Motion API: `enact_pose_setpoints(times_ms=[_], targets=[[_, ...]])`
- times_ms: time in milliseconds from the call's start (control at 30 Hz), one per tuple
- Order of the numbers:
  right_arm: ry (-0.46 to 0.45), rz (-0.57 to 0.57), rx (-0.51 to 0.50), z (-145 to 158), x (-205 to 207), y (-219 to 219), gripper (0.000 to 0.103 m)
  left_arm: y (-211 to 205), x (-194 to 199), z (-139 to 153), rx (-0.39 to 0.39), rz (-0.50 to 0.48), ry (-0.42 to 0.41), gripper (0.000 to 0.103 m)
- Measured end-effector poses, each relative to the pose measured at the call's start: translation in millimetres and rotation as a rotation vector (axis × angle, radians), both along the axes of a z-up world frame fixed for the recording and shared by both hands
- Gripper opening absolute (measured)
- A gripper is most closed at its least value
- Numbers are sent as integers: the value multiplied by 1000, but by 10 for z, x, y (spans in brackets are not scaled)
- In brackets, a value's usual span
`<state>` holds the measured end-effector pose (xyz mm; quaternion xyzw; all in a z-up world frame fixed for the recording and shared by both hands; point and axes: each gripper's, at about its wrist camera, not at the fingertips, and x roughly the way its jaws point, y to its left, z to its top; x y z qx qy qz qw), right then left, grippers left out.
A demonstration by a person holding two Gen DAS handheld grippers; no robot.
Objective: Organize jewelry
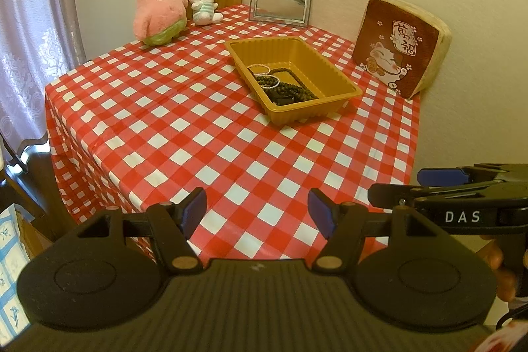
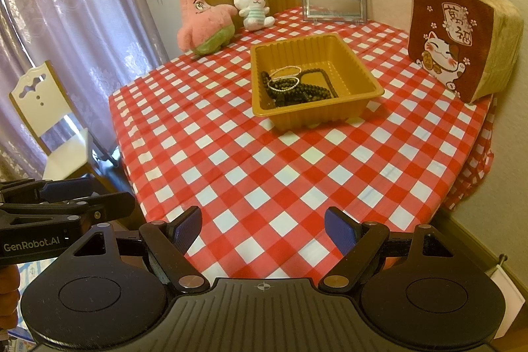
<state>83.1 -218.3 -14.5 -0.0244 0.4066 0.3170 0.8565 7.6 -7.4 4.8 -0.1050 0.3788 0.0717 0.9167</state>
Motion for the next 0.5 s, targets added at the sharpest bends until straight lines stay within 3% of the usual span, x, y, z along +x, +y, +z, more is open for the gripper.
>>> enact_pose_setpoints(times_ms=[500], targets=[[3,-2,-3,-5,39,-13,81,-71,52,-37,-3,2,4,65]])
